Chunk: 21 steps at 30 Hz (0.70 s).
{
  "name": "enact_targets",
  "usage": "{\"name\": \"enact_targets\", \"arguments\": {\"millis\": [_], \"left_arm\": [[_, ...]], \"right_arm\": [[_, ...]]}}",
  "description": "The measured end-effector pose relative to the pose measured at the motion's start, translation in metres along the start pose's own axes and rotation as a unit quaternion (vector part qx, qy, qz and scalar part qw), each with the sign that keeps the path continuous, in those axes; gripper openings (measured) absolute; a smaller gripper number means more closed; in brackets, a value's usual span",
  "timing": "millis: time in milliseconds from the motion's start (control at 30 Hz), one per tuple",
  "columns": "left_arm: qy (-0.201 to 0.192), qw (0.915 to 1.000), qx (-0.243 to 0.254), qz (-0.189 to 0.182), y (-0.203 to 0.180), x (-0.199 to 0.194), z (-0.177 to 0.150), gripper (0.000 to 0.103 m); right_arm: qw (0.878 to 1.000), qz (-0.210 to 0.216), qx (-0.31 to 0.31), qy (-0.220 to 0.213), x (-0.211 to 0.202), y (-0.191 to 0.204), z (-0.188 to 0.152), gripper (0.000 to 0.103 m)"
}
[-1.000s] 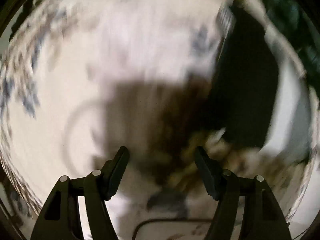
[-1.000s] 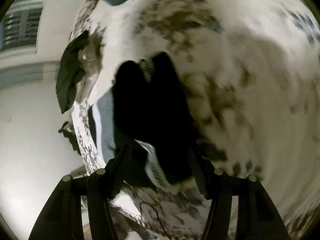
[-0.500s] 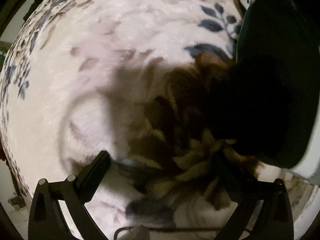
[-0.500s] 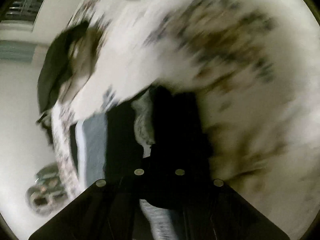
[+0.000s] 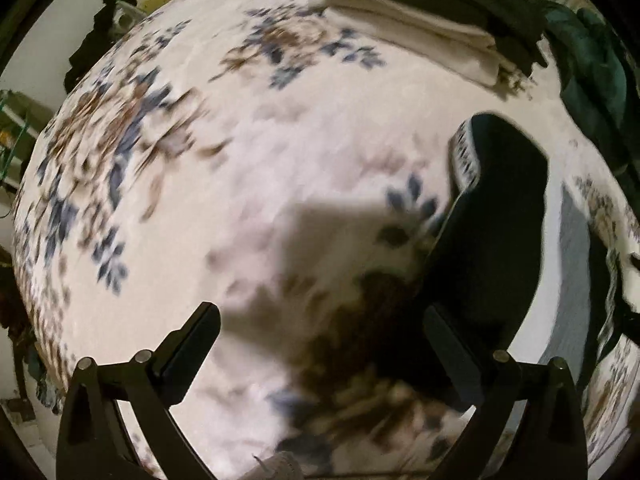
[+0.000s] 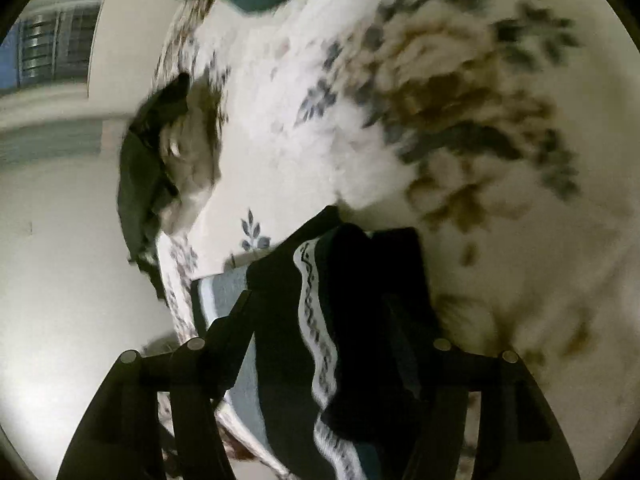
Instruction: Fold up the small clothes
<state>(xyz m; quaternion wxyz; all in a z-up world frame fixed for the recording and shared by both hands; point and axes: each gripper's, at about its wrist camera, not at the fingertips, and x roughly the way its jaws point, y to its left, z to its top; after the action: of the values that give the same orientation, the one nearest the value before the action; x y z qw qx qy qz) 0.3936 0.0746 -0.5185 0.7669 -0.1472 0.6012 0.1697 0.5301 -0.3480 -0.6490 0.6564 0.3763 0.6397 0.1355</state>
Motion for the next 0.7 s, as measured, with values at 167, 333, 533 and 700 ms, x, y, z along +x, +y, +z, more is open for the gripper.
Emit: {"name": "enact_targets", "arguments": {"millis": [167,333,533,700], "left_arm": [[-0.016,0.9997,0.01,-0.013,-0.018,-0.001,0.018,0.103],[-0.025,0.9991,0.027,-0.021,-0.033,-0.001,0.019,0.103],[-0.015,0.9993,0.018,-0.03,-0.025,-0.009,0.002,0.103],[-0.001,0.9993,-0.006,-0.038,-0.005,-0.014,-0.013,0.103]], "right_arm": [[0.997,-0.048,-0.044,-0.049,0.004,0.023,0.011,0.011],[0.994,-0.085,-0.039,-0.052,0.004,0.028,0.032,0.015],[0.996,-0.076,-0.036,-0.007,-0.02,0.015,-0.007,0.061],[0.996,-0.009,0.062,0.055,-0.027,-0.036,-0.077,0.062]]}}
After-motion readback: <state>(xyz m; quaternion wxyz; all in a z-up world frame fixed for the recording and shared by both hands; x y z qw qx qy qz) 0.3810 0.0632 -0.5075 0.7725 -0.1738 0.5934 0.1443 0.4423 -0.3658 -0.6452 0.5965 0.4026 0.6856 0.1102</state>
